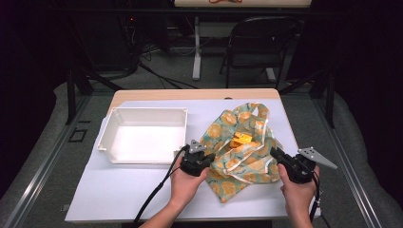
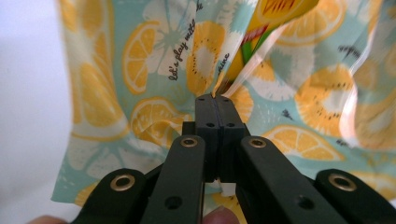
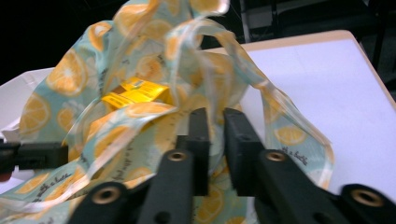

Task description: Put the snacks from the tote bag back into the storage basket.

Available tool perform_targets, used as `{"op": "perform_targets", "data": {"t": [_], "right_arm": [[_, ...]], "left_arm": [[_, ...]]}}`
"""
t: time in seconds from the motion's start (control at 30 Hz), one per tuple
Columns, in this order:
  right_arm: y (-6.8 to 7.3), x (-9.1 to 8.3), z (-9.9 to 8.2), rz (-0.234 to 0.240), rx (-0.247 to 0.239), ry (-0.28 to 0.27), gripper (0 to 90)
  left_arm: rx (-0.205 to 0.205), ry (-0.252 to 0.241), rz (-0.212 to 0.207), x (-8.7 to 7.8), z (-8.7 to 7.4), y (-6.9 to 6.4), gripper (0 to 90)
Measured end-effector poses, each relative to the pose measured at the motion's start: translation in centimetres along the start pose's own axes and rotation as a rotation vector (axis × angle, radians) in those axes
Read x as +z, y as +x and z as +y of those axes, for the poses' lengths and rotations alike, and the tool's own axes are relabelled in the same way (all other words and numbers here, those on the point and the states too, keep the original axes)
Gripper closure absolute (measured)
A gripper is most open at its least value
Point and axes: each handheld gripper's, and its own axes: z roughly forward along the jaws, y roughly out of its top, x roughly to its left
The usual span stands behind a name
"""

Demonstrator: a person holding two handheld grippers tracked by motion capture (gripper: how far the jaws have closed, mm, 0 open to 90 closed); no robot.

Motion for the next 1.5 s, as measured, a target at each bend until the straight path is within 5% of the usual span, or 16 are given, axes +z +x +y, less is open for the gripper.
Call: {"op": "perform_targets", "data": {"t": [0.2, 0.4, 0.5, 0.7, 0.77, 0.97, 1.07, 1.1, 1.13, 1.17, 1.27, 1.5], "right_arm": [[-0.3, 0.3, -0.2, 0.017, 0.008, 0.010, 90.0], [0.5, 0.1, -0.1, 0.057, -0.020, -0.005, 90.0], [0.8, 0.1, 0.0, 0.066, -0.023, -0.015, 90.0], [1.1, 0.0, 0.1, 0.075, -0.042, -0.013, 90.0], [1.3, 0.0, 0.0, 0.077, -0.042, -0.023, 90.0], [1.3, -0.1, 0.1, 0.092, -0.049, -0.025, 90.0], [1.3, -0.2, 0.1, 0.096, -0.054, -0.022, 90.0], [1.4, -0.2, 0.1, 0.094, -0.049, -0.026, 90.0], [1.4, -0.3, 0.2, 0.100, -0.060, -0.026, 90.0], [1.4, -0.3, 0.2, 0.100, -0.060, -0.026, 90.0], [1.5, -0.4, 0.3, 0.098, -0.066, -0.030, 90.0], [1.4, -0.5, 0.3, 0.095, -0.069, -0.033, 90.0]], "left_arm": [[0.044, -0.020, 0.021, -0.5, -0.6, -0.6, 83.5], [0.086, -0.175, 0.025, -4.0, 1.5, -1.6, 68.3], [0.129, -0.219, -0.023, -5.0, 2.9, -2.9, 62.4], [0.239, -0.176, -0.088, -2.5, 4.5, -6.0, 55.5], [0.234, -0.161, -0.103, -1.3, 4.8, -6.8, 48.9], [0.258, -0.075, -0.061, 1.9, 4.7, -8.6, 31.6], [0.278, -0.032, -0.032, 2.7, 4.5, -8.8, 34.2], [0.282, -0.029, -0.014, 2.7, 4.5, -8.8, 41.1], [0.284, -0.028, -0.003, 2.7, 4.4, -8.7, 57.8], [0.290, -0.026, -0.001, 2.6, 4.4, -8.6, 57.8], [0.284, -0.023, -0.030, 2.0, 4.6, -7.8, 81.7], [0.210, -0.110, -0.038, -0.6, 5.3, -5.2, 89.4]]}}
